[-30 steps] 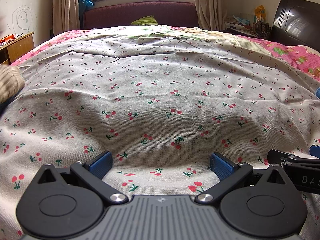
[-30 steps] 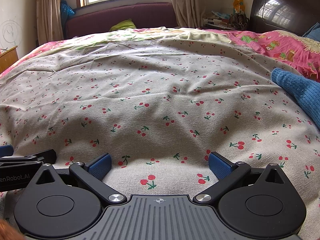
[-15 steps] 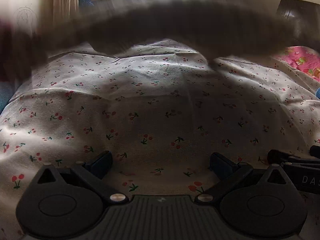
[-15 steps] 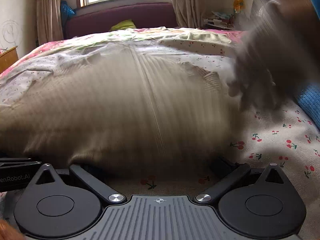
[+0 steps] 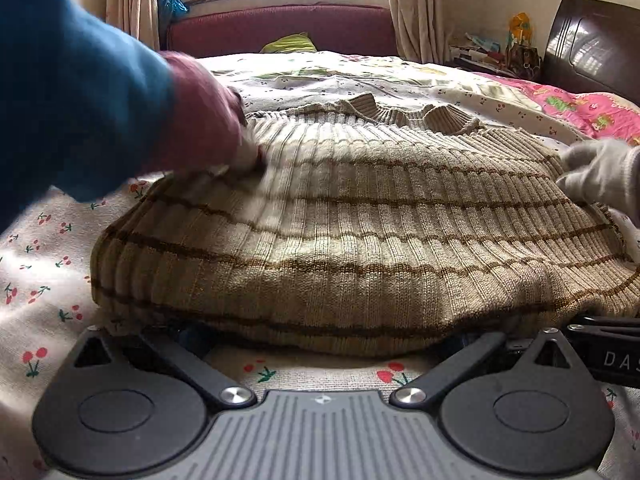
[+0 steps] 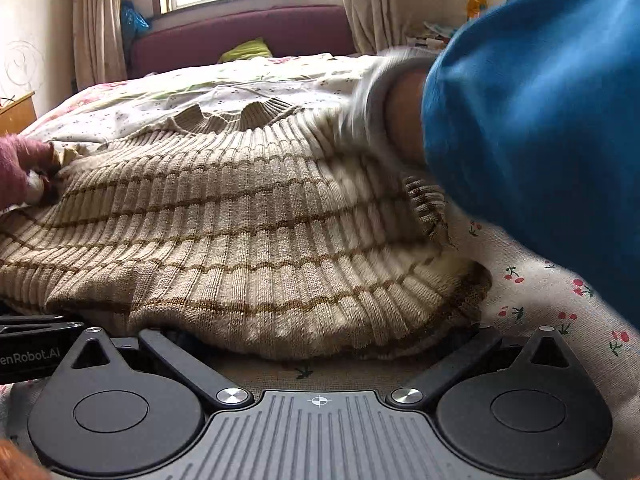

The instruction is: Fold small clothes

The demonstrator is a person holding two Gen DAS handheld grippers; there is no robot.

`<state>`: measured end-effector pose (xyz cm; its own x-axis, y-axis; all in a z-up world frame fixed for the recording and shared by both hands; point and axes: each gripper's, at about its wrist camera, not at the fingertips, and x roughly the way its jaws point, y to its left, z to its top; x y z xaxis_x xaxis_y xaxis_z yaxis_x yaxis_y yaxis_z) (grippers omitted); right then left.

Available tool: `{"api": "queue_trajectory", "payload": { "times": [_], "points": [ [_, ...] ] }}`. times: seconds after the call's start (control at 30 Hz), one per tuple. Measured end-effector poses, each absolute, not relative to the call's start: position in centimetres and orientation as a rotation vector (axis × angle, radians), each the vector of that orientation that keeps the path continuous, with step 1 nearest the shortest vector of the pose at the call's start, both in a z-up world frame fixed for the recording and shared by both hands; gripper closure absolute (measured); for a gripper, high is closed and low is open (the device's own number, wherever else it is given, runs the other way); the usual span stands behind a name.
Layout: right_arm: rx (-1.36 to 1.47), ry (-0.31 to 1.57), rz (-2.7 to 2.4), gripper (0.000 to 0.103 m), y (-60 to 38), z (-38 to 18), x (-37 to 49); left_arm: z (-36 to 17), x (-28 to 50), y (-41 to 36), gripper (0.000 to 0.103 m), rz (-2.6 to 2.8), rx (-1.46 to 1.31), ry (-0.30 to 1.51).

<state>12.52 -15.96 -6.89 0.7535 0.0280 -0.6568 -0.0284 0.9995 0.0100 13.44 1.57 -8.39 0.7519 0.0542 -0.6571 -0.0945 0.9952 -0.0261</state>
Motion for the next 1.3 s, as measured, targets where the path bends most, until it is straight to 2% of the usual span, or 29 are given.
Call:
{"api": "queue_trajectory", "payload": {
  "times": [1.3],
  "points": [
    [0.002,0.714,0.026,0.000,-15.71,-7.06,12.97,-8.71,13.60,1.34,0.000,0.083,-0.052,0.708]
  ]
}}
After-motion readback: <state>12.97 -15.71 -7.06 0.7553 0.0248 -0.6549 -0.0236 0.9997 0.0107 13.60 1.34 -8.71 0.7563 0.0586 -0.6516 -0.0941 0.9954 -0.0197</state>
